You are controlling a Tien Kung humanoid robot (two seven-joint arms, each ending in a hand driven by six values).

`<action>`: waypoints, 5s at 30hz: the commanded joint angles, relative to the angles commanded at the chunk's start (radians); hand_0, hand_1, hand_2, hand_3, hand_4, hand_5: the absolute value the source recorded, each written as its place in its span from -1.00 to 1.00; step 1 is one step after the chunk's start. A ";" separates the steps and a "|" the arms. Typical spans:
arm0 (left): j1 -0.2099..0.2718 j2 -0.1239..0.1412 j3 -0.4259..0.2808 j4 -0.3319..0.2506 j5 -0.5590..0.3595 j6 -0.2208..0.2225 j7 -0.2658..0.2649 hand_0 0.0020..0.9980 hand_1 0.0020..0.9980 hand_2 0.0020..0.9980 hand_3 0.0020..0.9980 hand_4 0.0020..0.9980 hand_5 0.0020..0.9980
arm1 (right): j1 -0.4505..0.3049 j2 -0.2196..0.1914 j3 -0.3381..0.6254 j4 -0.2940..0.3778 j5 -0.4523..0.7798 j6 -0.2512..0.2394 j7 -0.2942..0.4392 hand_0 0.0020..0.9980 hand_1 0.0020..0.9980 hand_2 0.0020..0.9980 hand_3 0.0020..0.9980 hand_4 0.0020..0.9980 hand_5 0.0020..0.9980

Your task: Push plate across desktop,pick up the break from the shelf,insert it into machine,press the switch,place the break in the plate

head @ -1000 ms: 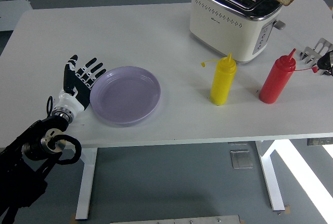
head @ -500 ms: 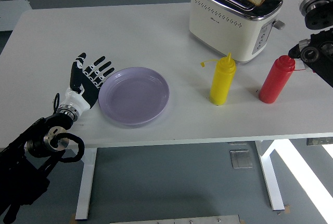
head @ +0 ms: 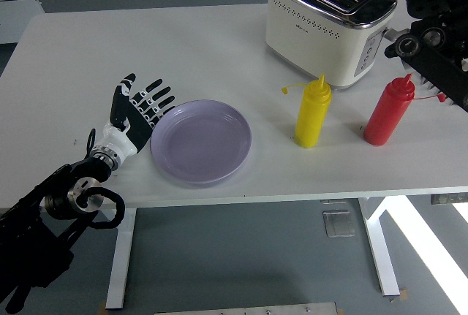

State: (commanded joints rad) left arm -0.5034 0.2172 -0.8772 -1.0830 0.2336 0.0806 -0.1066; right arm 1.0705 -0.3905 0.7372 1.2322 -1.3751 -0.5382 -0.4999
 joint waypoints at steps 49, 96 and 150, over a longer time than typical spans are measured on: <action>0.187 0.091 -0.488 -0.152 -0.043 0.030 0.007 0.60 0.47 0.39 0.44 0.26 1.00 | 0.193 0.162 -0.191 -0.293 -0.065 0.067 -0.145 0.08 0.08 0.02 -0.22 -0.53 -1.00; 0.196 0.091 -0.544 -0.223 -0.178 0.031 0.026 0.60 0.46 0.38 0.43 0.27 1.00 | 0.213 0.243 -0.296 -0.511 0.012 0.099 -0.054 0.15 0.19 0.19 0.12 -0.15 -1.00; 0.193 0.074 -0.523 -0.183 -0.299 0.034 0.064 0.58 0.45 0.37 0.42 0.26 1.00 | 0.156 0.201 -0.182 -0.438 -0.111 0.177 0.017 0.33 0.45 0.52 0.49 0.24 -0.77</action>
State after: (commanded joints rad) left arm -0.3100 0.2909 -1.4000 -1.2665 -0.0659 0.1143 -0.0429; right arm 1.2268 -0.1896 0.5551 0.7945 -1.4860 -0.3614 -0.4825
